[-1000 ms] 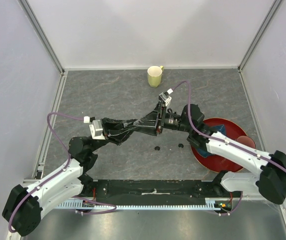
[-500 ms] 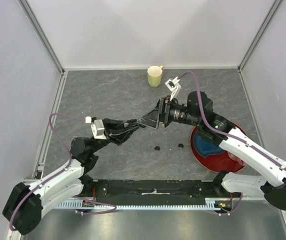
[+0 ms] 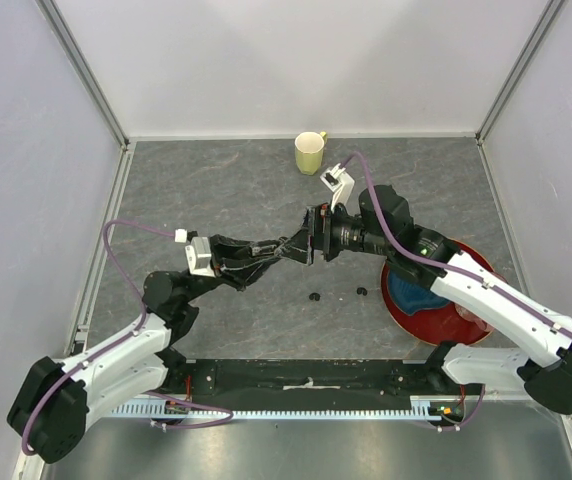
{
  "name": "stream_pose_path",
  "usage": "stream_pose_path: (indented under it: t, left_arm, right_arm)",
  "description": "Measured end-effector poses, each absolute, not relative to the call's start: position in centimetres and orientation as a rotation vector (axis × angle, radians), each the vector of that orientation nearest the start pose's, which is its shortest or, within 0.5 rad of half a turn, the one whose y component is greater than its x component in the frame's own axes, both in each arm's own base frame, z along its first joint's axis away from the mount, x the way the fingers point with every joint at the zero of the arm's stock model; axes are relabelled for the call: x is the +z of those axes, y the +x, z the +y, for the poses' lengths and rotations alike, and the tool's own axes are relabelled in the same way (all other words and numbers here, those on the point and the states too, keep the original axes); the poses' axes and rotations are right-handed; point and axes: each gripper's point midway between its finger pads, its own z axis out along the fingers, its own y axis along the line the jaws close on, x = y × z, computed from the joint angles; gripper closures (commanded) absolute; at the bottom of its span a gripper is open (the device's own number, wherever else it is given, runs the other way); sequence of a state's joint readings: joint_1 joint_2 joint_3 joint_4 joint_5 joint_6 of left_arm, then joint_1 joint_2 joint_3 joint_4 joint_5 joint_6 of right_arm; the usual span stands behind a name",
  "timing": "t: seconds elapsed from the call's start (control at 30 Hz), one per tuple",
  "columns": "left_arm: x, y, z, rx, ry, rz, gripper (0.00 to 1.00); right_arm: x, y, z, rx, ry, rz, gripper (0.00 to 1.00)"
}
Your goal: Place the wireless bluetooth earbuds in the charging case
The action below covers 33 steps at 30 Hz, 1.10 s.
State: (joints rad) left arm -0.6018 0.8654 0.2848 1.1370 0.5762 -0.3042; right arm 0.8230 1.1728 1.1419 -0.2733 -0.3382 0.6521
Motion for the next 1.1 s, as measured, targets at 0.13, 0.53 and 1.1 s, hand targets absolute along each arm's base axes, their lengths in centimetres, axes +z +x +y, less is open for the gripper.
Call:
stream_pose_path:
  t: [0.13,0.53,1.1]
  left_arm:
    - [30.8,17.8,-25.4,-1.116,0.716,0.954,0.98]
    - [30.8,17.1,-25.7,-1.159,0.755,0.941,0.98]
    - [30.9,15.6,-25.8,-1.198,0.806,0.915,0.98]
  right_arm:
    - [30.6,19.5,33.0,1.274,-0.434,2.047,0.13]
    - [30.6,19.2,33.1,1.287,-0.425,2.059,0.12]
    - [32.6,20.4,33.3,1.36,-0.314,1.982,0.11]
